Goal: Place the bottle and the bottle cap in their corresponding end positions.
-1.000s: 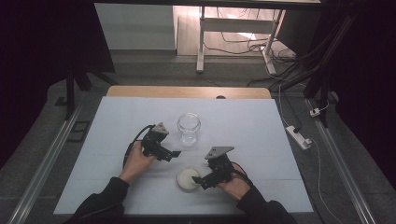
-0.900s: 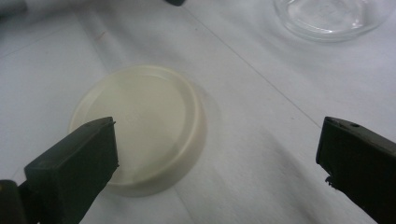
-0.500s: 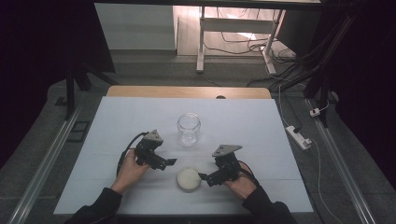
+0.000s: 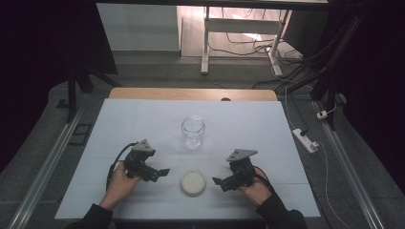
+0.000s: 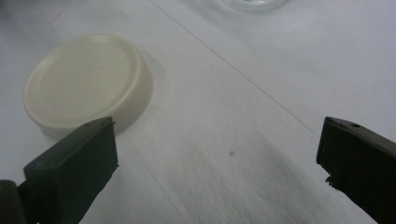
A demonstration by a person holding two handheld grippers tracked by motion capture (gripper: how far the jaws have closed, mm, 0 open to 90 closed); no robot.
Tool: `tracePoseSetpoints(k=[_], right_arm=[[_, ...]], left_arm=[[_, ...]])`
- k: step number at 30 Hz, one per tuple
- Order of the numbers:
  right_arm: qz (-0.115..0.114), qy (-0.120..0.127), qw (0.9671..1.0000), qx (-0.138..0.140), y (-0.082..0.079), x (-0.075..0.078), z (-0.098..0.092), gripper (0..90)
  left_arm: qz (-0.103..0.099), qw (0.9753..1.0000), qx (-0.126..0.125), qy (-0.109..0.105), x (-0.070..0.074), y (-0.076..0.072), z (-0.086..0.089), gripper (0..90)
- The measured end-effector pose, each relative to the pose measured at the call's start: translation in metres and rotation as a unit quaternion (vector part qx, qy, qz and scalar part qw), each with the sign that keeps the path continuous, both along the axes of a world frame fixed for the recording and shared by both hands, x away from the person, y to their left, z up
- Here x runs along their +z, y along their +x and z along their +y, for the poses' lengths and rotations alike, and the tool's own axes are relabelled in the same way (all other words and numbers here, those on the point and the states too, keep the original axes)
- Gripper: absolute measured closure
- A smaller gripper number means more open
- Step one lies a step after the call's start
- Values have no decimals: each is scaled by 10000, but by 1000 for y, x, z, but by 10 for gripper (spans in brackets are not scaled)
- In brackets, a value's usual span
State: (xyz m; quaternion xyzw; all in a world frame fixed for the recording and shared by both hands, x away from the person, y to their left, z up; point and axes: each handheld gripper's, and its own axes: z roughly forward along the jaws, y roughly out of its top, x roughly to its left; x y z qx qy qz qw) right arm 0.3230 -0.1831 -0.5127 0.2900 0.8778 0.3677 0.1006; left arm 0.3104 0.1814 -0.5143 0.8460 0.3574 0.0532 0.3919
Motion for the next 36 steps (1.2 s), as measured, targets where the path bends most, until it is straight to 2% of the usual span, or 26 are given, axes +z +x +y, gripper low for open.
tracePoseSetpoints(k=[7,14,25,36], right_arm=[[12,-52,9998,-211,-6,-1,-22,0],[19,54,9989,-466,-13,2,-45,0],[-18,203,9966,-795,-29,6,-74,0],[-89,189,9940,-1078,-45,7,-99,0]], left_arm=[[74,9998,90,149,-4,-17,10,0],[113,9994,208,235,-5,-35,23,0],[89,9982,596,67,-5,-64,55,0],[55,9952,975,-22,-7,-90,81,0]])
